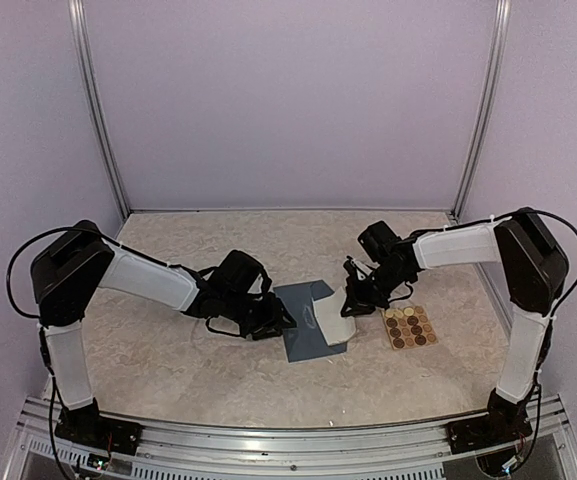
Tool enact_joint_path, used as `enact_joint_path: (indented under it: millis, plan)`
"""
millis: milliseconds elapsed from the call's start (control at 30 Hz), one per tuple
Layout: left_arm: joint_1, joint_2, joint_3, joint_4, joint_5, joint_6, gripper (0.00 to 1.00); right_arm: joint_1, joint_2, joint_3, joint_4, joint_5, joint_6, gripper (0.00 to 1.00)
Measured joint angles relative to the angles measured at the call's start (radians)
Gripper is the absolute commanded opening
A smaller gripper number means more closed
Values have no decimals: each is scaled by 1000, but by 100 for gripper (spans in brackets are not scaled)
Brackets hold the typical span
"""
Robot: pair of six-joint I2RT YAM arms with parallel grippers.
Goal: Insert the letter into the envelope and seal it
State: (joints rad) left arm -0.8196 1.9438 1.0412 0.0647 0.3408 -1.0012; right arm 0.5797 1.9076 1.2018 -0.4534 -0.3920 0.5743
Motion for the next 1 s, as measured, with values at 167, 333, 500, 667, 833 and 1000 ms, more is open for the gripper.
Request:
enact_joint_path:
  millis: [167, 333, 500, 667, 833, 1000]
  plan:
    - [0, 8, 11, 0, 1, 3, 42, 2, 11, 0, 14, -22, 11, 0]
    - [0, 12, 15, 3, 4, 5, 42, 4, 15, 0, 41, -50, 23, 0]
    - [0, 14, 16, 3, 6, 8, 42, 16, 36, 8, 64, -79, 32, 0]
    - [0, 23, 27, 3, 11, 8, 42, 34, 62, 30, 77, -94, 34, 0]
    - [-1, 29, 37, 1, 14, 12, 42, 50, 80, 53, 82, -102, 34, 0]
    - [-2, 33, 45, -5, 9, 17, 43, 55, 80, 84, 53, -82, 23, 21]
